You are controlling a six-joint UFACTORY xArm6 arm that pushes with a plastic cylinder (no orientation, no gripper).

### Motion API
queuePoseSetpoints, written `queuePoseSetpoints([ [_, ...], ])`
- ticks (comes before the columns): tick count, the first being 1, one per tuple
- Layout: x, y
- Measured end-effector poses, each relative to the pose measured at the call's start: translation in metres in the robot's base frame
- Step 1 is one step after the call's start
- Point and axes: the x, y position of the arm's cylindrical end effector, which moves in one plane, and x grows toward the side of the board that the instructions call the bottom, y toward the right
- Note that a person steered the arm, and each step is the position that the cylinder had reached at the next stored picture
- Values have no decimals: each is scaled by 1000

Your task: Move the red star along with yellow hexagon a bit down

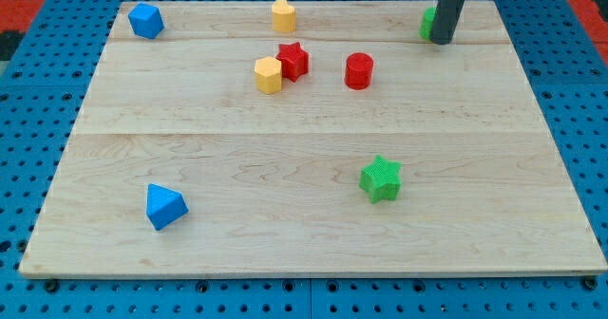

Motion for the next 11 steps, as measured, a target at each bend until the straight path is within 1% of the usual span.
queuePoseSetpoints([
  [1, 3, 3],
  [2, 16, 0],
  [5, 19, -1],
  [6, 19, -29],
  [7, 28, -90],
  [8, 25, -157],
  [9, 40, -229],
  [10, 62, -208],
  [11, 100, -190],
])
